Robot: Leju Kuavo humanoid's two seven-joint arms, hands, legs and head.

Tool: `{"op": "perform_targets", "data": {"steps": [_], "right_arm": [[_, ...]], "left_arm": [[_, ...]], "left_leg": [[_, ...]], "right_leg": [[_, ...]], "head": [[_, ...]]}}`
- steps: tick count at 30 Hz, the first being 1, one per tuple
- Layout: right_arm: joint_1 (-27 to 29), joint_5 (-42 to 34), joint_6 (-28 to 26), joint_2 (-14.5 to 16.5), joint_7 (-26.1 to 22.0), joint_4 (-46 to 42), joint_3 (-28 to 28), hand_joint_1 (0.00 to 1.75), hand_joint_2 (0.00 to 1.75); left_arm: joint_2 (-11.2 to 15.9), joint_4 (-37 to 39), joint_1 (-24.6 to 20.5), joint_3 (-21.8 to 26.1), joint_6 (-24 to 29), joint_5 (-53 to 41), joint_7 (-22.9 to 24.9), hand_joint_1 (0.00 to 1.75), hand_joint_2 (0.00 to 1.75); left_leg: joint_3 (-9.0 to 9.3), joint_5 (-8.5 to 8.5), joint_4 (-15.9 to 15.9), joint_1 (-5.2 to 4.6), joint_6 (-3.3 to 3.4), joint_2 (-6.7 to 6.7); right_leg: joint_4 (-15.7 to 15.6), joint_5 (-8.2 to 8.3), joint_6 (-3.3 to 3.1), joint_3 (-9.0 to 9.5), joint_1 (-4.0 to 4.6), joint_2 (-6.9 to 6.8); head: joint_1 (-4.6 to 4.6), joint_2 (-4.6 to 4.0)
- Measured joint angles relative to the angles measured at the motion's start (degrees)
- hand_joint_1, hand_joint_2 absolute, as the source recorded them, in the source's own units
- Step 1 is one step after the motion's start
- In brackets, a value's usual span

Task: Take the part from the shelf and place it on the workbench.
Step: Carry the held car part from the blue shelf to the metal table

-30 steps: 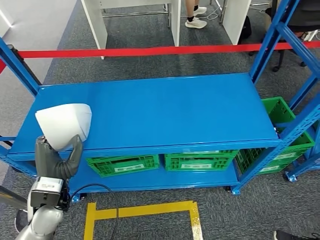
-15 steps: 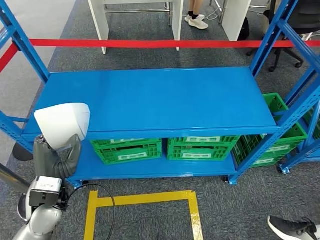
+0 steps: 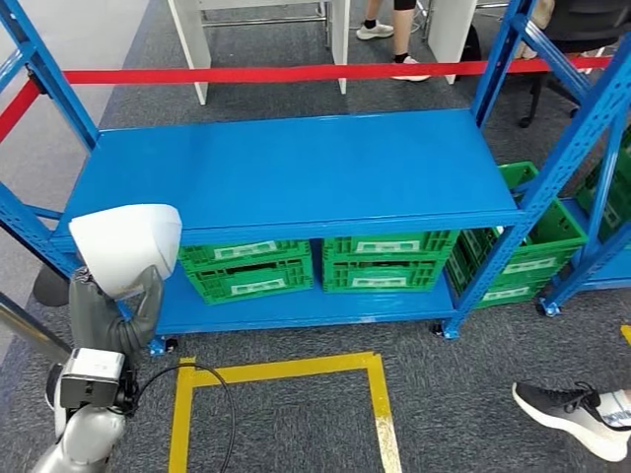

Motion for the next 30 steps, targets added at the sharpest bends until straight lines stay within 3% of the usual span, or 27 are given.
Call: {"op": "perform_targets", "data": {"steps": [1,2,3,4,6,8,10,12,13,16,17,18,19,20,22,24,26,27,28,30], "right_arm": [[0.00,0.00,0.00,0.00,-0.01,0.00,-0.02,0.00,0.00],[0.00,0.01,0.00,0.00,-0.01,0.00,-0.03,0.00,0.00],[0.00,0.01,0.00,0.00,-0.01,0.00,-0.03,0.00,0.00],[0.00,0.01,0.00,0.00,-0.01,0.00,-0.04,0.00,0.00],[0.02,0.01,0.00,0.00,-0.01,0.00,-0.05,0.00,0.00],[0.06,0.00,0.00,0.00,-0.01,0.00,-0.05,0.00,0.00],[0.10,0.00,0.00,0.01,-0.01,0.00,-0.05,0.00,0.00],[0.12,0.00,0.00,0.02,-0.01,0.01,-0.03,0.00,0.00],[0.14,-0.01,-0.01,0.02,-0.01,0.02,-0.03,0.00,0.00],[0.16,-0.01,-0.01,0.02,-0.01,0.02,-0.02,0.00,0.00],[0.12,-0.01,0.00,0.02,-0.01,0.02,-0.01,0.00,0.00],[0.08,-0.01,0.00,0.02,-0.01,0.02,0.00,0.00,0.00],[0.06,-0.01,0.00,0.02,-0.01,0.02,0.00,0.00,0.00],[0.05,0.00,0.00,0.02,-0.01,0.02,-0.01,0.00,0.00],[0.07,0.00,-0.01,0.02,-0.01,0.01,-0.01,0.00,0.00],[0.12,-0.01,-0.01,0.02,-0.03,0.00,-0.01,0.00,0.00],[0.16,0.00,0.00,0.03,-0.04,0.01,-0.02,0.00,0.00],[0.14,0.01,-0.01,0.04,-0.03,0.01,-0.03,0.00,0.00],[0.12,0.02,-0.01,0.05,-0.02,0.01,-0.05,0.00,0.00],[0.14,0.02,0.00,0.07,-0.01,0.01,-0.08,0.00,0.00]], "left_arm": [[0.01,0.00,0.03,0.02,0.00,0.01,0.00,1.75,1.75],[0.02,0.01,0.05,0.04,0.00,0.01,0.00,1.75,1.75],[0.02,0.01,0.07,0.04,-0.01,0.01,0.00,1.75,1.75],[0.02,0.01,0.08,0.04,-0.01,0.01,0.00,1.75,1.75],[0.02,0.01,0.04,0.04,0.00,0.01,0.00,1.75,1.75],[-0.01,-0.01,-0.05,0.04,0.01,0.00,0.00,1.75,1.75],[-0.03,-0.02,-0.09,0.04,0.02,-0.01,-0.01,1.75,1.75],[-0.02,-0.02,-0.07,0.04,0.01,-0.02,-0.01,1.75,1.75],[-0.02,-0.01,-0.06,0.05,0.01,-0.01,-0.01,1.75,1.75],[-0.03,-0.01,-0.07,0.10,0.01,0.01,0.00,1.75,1.75],[-0.03,-0.01,-0.05,0.10,0.00,0.01,0.00,1.75,1.75],[-0.03,0.00,-0.03,0.10,-0.01,0.01,0.00,1.75,1.75],[-0.02,0.00,-0.03,0.10,-0.01,0.01,0.00,1.75,1.75],[-0.02,0.00,-0.03,0.10,-0.01,0.01,0.00,1.75,1.75],[-0.02,-0.01,-0.07,0.11,0.00,0.01,0.00,1.75,1.75],[-0.02,-0.02,-0.11,0.12,0.03,-0.02,-0.01,1.75,1.75],[0.00,-0.02,-0.04,0.14,0.05,-0.03,-0.02,1.75,1.75],[0.03,-0.02,0.01,0.15,0.07,-0.03,-0.02,1.75,1.75],[0.06,-0.02,0.03,0.17,0.06,-0.03,-0.02,1.75,1.75],[0.05,-0.02,-0.01,0.20,0.05,-0.02,-0.01,1.75,1.75]], "left_leg": [[-0.54,-2.39,3.81,0.18,-0.21,-0.03],[-0.68,-3.37,6.73,0.36,-0.38,-0.03],[-0.20,-2.99,8.20,0.55,-0.51,-0.03],[1.18,-1.54,7.58,0.74,-0.62,-0.01],[6.36,1.33,0.96,1.09,-0.78,0.54],[11.27,1.28,-6.86,0.94,-0.50,1.41],[12.37,0.57,-9.85,0.47,0.19,1.40],[11.28,1.35,-10.13,0.35,1.23,0.78],[10.62,1.97,-10.23,0.30,1.83,0.50],[8.46,3.82,-10.23,-0.16,2.85,-0.51],[7.68,4.40,-10.14,-0.40,2.97,-0.92],[6.85,4.98,-10.01,-0.63,3.05,-1.37],[6.04,5.54,-9.86,-0.82,3.07,-1.89],[5.26,6.07,-9.69,-0.93,3.04,-2.48],[3.94,7.09,-9.29,-1.06,2.87,-3.71],[2.93,8.28,-9.02,-1.09,2.57,-4.88],[2.21,9.45,-9.17,-1.07,2.10,-6.00],[1.84,9.29,-9.10,-1.15,1.80,-5.72],[1.37,8.11,-8.27,-1.19,1.46,-4.87],[-0.26,2.98,-2.93,-1.00,0.76,-2.37]], "right_leg": [[0.05,0.62,-0.05,-0.61,0.03,-0.08],[0.15,1.25,-0.01,-1.28,0.05,-0.19],[0.31,1.84,0.05,-2.01,0.06,-0.32],[0.56,2.37,0.17,-2.83,0.06,-0.48],[1.25,3.12,0.56,-4.41,0.07,-0.85],[1.94,3.68,1.15,-5.41,0.18,-1.29],[2.21,4.42,1.85,-6.01,0.14,-1.90],[2.61,4.13,2.52,-6.79,-0.15,-2.05],[3.75,2.58,2.74,-7.47,-0.24,-1.64],[13.07,-5.45,2.64,-10.17,-0.14,0.03],[16.40,-6.78,2.44,-10.63,-0.03,0.23],[18.32,-6.74,2.16,-10.45,0.11,0.37],[18.26,-5.53,1.81,-9.40,0.31,0.53],[16.17,-3.74,1.38,-7.41,0.55,0.93],[7.96,-1.52,0.46,-1.61,0.86,3.36],[1.23,-1.93,0.25,2.66,0.91,5.25],[-0.70,-2.13,0.42,3.16,0.84,4.45],[-0.88,-1.68,0.19,2.89,0.75,3.64],[-1.07,-1.17,-0.18,2.55,0.66,2.78],[-1.09,-0.26,-0.84,1.73,0.62,0.99]], "head": [[-0.03,0.00],[-0.02,0.00],[-0.03,0.00],[-0.03,0.00],[-0.05,0.00],[0.03,0.00],[0.10,0.00],[0.07,0.01],[0.14,0.01],[0.35,0.00],[0.38,0.00],[0.41,0.00],[0.40,0.00],[0.38,0.00],[0.37,0.00],[0.33,0.00],[0.33,0.00],[0.26,0.00],[0.15,0.00],[-0.10,0.00]]}}
